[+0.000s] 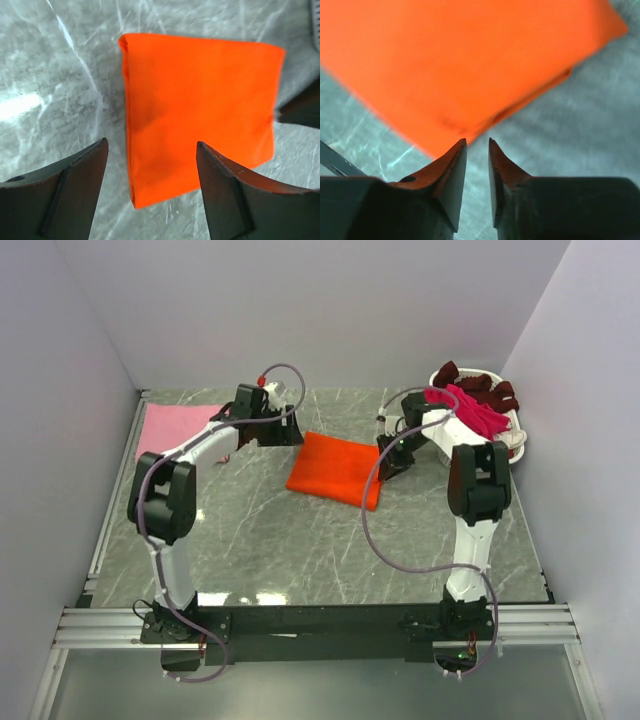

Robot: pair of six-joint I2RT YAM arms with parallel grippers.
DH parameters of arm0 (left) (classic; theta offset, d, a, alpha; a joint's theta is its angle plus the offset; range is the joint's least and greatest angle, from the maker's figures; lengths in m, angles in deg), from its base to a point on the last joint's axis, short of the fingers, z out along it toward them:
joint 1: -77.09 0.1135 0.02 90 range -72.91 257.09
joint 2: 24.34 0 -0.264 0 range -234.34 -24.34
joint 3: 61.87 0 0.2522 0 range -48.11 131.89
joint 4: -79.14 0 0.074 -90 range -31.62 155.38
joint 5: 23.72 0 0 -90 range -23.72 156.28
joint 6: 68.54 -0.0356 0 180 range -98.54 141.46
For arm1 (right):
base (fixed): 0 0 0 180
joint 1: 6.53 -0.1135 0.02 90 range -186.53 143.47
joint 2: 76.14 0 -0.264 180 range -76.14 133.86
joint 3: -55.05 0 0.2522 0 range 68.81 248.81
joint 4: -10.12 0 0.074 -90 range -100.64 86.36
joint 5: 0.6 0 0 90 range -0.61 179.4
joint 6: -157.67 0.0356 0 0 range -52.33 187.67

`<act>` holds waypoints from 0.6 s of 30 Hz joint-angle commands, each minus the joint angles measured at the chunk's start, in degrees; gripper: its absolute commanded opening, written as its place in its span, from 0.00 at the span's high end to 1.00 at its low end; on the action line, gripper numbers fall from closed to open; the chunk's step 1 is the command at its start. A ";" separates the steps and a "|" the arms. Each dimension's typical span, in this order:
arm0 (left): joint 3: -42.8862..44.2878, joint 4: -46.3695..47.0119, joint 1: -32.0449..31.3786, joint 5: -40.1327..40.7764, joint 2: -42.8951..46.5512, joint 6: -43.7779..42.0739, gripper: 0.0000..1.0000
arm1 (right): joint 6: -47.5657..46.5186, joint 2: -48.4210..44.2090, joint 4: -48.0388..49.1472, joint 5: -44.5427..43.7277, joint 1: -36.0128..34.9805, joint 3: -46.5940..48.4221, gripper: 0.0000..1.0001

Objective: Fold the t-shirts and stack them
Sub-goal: Neatly place the folded tshirt to the corner

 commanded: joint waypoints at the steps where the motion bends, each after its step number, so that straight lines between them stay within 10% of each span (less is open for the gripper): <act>1: 5.65 -5.59 -0.29 -4.04 -5.26 0.96 0.24 | -5.77 -14.95 0.29 2.83 0.39 -0.85 0.67; 5: 9.17 -7.62 -0.29 -7.82 -10.63 0.51 0.25 | -10.60 -27.07 3.78 8.37 0.48 -7.52 0.52; 18: 13.21 -11.57 -2.48 -13.02 -19.07 2.36 0.29 | -12.11 -48.21 11.19 19.01 1.09 -26.87 0.49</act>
